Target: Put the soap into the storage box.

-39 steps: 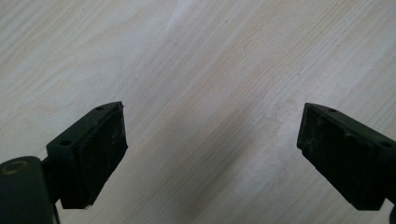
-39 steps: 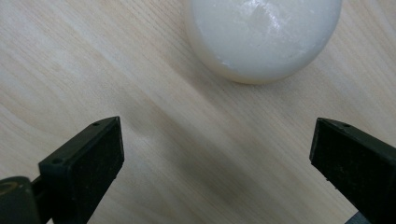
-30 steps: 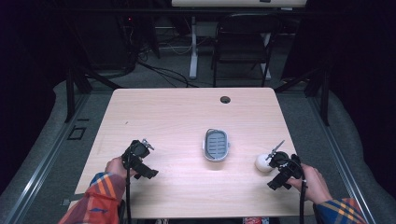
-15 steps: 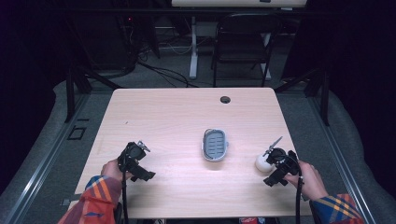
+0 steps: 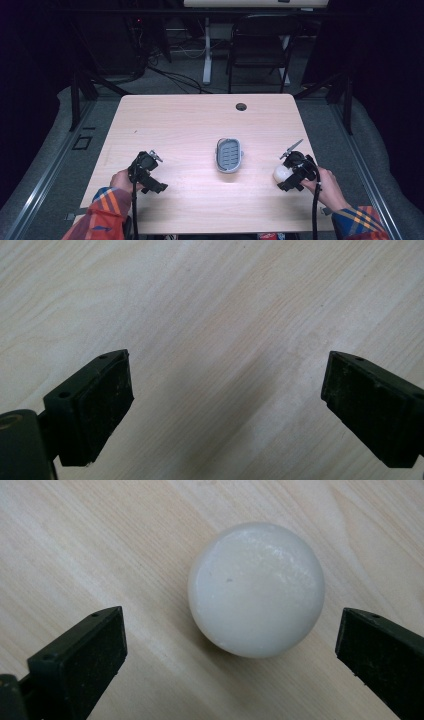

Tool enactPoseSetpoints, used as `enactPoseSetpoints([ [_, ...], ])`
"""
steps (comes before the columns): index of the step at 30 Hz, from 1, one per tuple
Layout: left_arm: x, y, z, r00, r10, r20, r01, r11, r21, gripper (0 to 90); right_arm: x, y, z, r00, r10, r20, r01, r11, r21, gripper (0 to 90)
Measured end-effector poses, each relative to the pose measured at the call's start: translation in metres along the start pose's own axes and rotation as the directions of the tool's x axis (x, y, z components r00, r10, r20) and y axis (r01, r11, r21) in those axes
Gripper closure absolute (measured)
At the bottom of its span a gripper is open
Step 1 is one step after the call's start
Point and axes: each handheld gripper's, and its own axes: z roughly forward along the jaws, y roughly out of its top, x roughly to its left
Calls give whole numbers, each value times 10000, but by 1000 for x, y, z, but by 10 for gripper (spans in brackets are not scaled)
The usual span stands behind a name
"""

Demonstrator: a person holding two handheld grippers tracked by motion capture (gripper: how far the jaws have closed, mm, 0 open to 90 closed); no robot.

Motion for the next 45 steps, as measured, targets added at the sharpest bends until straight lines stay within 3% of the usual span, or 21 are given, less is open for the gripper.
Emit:
enactPoseSetpoints([
  [3,0,-1,-2,10000,-10,-35,10,10000,-22,60,-2,2,2,9998,159,-76,-160,9998,-100,0],
  [12,-1,-1,-2,9999,-90,-95,89,10000,-40,60,-16,10,10,9987,-32,-514,36,10000,91,0],
  [13,-1,-1,-1,9999,-83,-97,83,10000,-12,60,-16,10,14,9980,240,-578,-250,9996,-157,0],
  [15,-1,-1,-1,9999,-68,-93,68,10000,24,60,-18,13,13,9988,-80,-482,92,9996,261,0],
  [17,-1,-2,-1,10000,-84,-44,85,9999,63,60,-17,15,15,9987,-194,-473,210,9992,330,7],
  [28,-1,-1,0,10000,-25,-33,25,10000,82,53,-17,18,19,9981,-224,-571,239,9994,250,0],
  [30,-1,-2,-1,10000,-90,-8,91,9999,114,53,-17,19,19,9980,-430,-463,452,9979,469,115],
  [32,-1,-2,-1,9999,-111,-8,111,9999,89,52,-14,19,21,9973,-573,-464,598,9966,561,158],
  [35,-2,-1,-1,10000,-49,-12,49,9999,119,51,-11,19,24,9979,-617,-203,630,9956,699,181],
  [41,-1,-1,0,10000,-5,8,5,9998,185,51,-11,18,24,9989,-443,-123,448,9976,529,234],
  [42,-2,-1,0,10000,-21,40,21,9998,199,51,-11,20,23,9974,-713,-64,716,9943,795,235],
  [45,-2,-1,0,10000,0,64,-2,9997,234,51,-11,21,22,9973,-740,-9,738,9933,893,236],
])
